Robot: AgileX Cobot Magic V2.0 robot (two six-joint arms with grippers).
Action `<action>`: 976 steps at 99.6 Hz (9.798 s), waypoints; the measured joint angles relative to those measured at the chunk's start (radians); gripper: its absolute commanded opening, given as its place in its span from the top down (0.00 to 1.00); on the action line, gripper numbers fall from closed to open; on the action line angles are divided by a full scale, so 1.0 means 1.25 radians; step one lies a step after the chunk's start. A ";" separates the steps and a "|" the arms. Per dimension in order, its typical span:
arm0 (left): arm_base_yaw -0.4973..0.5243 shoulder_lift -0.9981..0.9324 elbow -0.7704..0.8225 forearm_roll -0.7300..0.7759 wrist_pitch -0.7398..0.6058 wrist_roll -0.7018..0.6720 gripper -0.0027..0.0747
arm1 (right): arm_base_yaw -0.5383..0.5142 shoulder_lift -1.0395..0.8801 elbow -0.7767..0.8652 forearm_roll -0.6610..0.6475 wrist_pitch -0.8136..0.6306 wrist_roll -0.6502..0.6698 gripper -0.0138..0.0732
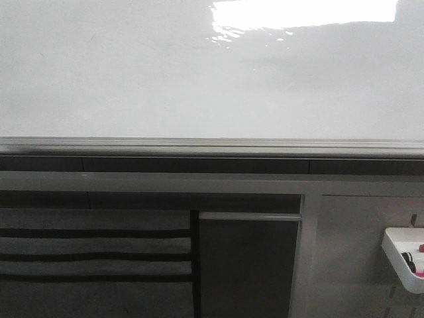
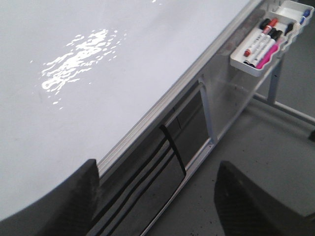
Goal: Write number 3 on whiteboard
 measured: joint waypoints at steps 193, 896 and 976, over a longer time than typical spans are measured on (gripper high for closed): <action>0.049 -0.032 0.114 -0.008 -0.120 -0.101 0.37 | 0.098 0.500 -0.279 -0.243 -0.013 0.274 0.85; 0.230 -0.082 0.169 -0.084 -0.233 -0.103 0.99 | 0.053 -0.298 0.190 -0.335 0.005 0.493 0.93; 0.412 -0.544 0.595 0.073 -0.516 -0.318 0.99 | 0.053 -0.298 0.190 -0.335 0.004 0.493 0.93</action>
